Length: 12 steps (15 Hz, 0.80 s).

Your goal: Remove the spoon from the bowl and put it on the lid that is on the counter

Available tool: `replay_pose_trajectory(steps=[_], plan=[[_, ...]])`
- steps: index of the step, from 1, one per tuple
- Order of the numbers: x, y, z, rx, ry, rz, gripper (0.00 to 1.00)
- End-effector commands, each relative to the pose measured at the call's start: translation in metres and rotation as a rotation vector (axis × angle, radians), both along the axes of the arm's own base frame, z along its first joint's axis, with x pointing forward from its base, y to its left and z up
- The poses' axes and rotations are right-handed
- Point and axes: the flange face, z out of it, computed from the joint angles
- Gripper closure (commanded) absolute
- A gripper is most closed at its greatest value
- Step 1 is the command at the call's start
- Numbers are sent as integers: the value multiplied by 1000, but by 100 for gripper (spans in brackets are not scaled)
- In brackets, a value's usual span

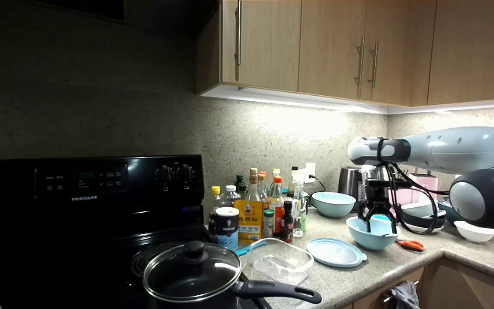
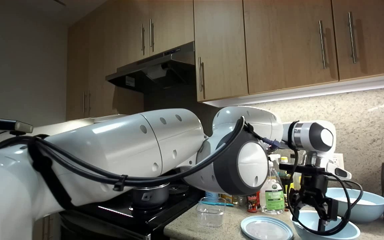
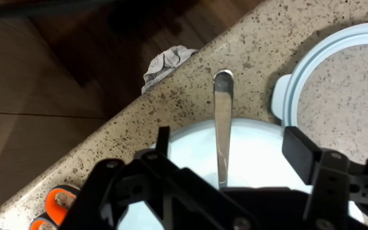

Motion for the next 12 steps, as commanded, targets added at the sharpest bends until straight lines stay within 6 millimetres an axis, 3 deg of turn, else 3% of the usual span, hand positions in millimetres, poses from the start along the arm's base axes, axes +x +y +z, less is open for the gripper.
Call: replay_pose_trajectory(steps=[1,8,12], plan=[[-5,1,10,6,30,-20,0],[-23,14,41,93,138,-63,0],[-22,17,38,79,147,-38,0]])
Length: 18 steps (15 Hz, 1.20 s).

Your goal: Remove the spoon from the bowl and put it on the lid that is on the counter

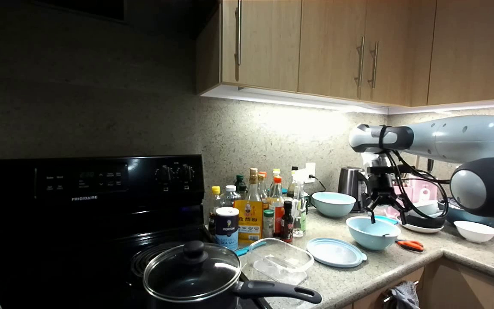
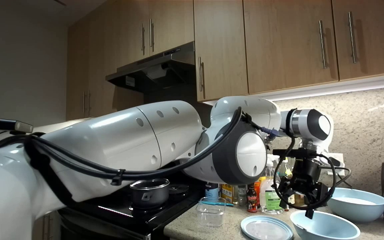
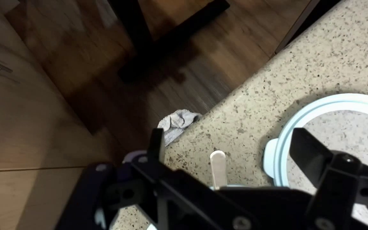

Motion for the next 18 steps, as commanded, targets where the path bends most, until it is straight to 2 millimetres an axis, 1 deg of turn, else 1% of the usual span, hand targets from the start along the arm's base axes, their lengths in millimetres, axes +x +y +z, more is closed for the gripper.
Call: replay_pose_trajectory(steps=[1,2,4,8,11,13,18], plan=[[-1,0,1,3,5,0,0],[-1,0,1,5,7,-1,0],[-2,8,-7,30,38,27,0],[-2,32,-27,89,101,79,0],[-2,43,-36,116,132,96,0],[-3,41,-40,118,133,84,0],[-1,25,-46,73,90,79,0]])
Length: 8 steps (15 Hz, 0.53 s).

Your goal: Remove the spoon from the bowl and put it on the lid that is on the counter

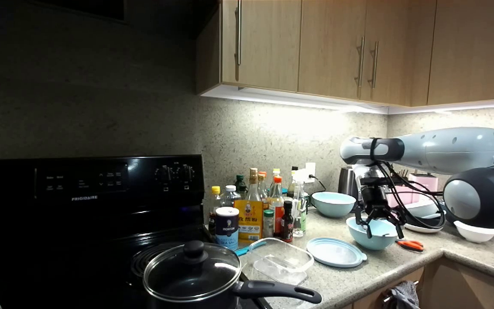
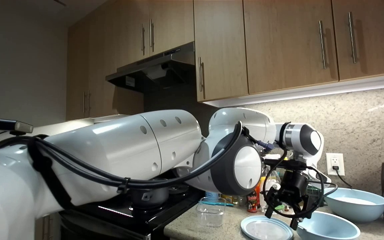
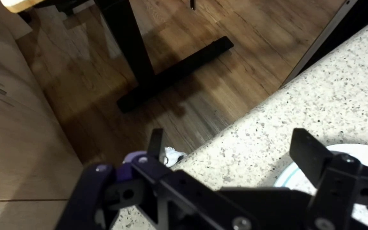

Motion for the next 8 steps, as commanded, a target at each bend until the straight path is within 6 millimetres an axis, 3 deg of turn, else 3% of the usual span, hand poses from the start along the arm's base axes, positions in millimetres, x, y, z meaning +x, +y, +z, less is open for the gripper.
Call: replay_pose_trajectory(steps=[1,3,4,8], plan=[[-2,-13,-1,-12,-24,14,0],[-2,-18,-3,-14,-34,9,5],[-2,-19,-5,-18,-41,13,26],[5,-26,-9,-63,-92,55,53]])
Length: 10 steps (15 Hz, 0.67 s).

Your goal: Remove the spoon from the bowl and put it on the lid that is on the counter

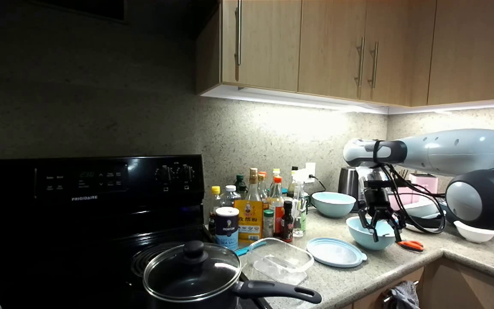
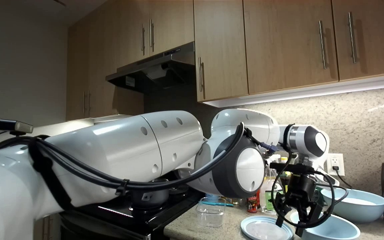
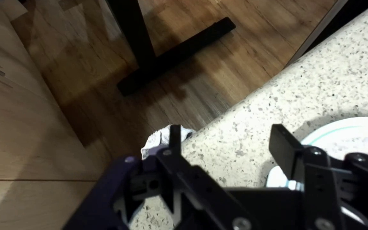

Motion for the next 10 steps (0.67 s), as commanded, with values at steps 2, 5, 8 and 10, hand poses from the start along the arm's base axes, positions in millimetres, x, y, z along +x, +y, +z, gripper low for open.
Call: replay_pose_trajectory(steps=[2,5,8,10], plan=[[3,-5,-2,-26,-22,20,13],[3,-5,-3,-28,-24,23,26],[3,-5,-3,-22,-31,24,0],[3,-6,-3,-21,-32,24,0]])
